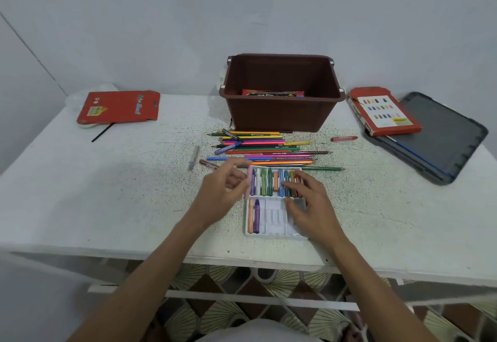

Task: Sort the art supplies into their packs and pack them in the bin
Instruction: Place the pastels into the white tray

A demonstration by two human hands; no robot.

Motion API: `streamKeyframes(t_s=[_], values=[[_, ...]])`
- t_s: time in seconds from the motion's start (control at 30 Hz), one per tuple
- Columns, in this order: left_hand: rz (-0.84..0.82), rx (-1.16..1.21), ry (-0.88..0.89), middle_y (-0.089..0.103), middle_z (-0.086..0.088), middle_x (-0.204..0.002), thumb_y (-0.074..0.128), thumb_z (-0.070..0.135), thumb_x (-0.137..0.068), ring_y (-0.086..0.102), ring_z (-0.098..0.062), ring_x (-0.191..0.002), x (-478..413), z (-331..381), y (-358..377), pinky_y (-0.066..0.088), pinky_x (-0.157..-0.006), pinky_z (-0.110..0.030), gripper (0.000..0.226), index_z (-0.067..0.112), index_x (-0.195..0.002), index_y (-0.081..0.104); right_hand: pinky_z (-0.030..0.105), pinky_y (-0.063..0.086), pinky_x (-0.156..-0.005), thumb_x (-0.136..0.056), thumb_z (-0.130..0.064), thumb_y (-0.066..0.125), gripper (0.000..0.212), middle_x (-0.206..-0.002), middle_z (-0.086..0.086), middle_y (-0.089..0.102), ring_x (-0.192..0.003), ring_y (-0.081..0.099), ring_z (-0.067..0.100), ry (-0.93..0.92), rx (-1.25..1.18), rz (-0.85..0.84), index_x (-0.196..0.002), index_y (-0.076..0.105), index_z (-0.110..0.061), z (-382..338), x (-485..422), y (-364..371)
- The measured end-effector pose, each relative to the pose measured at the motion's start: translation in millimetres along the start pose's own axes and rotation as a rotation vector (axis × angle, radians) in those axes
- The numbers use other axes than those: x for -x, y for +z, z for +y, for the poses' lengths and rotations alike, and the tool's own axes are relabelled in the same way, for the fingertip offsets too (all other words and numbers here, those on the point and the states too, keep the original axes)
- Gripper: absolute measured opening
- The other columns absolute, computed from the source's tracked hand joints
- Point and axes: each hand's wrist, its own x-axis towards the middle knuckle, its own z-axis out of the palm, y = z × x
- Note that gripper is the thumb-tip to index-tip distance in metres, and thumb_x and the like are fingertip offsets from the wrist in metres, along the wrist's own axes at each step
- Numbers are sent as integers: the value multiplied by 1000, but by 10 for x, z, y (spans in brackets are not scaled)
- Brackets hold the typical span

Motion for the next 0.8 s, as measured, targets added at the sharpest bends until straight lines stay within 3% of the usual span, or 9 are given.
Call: streamKeyframes(t_s=[0.23, 0.37, 0.57, 0.8], values=[[-78, 70, -18, 68, 4, -85, 72, 8, -86, 69, -5, -70, 222, 28, 228, 54, -69, -16, 33, 17, -116, 61, 27, 23, -106, -89, -21, 67, 39, -148, -6, 40, -135, 30, 10, 0, 14, 3, -127, 62, -28, -8, -5, 11], [-76, -66, 58, 68, 6, -82, 75, 12, -84, 66, -8, -73, 275, -31, 316, 48, -71, -10, 33, 17, -114, 64, 28, 23, -106, -89, -21, 67, 40, -149, -6, 40, -136, 30, 12, -2, 21, 6, -128, 63, -27, 1, -4, 12], [-14, -330, 118, 59, 8, -98, 64, 42, -85, 53, -7, -92, 249, -221, 376, 47, -87, -35, 34, 22, -111, 67, 29, 23, -107, -89, -22, 67, 41, -150, -6, 39, -137, 29, 12, 8, 25, -1, -129, 62, -28, -4, 1, 11], [21, -503, 12, 47, 2, -117, 56, 72, -73, 40, -16, -109, 211, -342, 379, 28, -88, -31, 72, 30, -130, 56, 31, 24, -110, -89, -22, 67, 40, -149, -4, 39, -137, 29, 13, -2, 15, -9, -129, 61, -27, 1, 8, 3]])
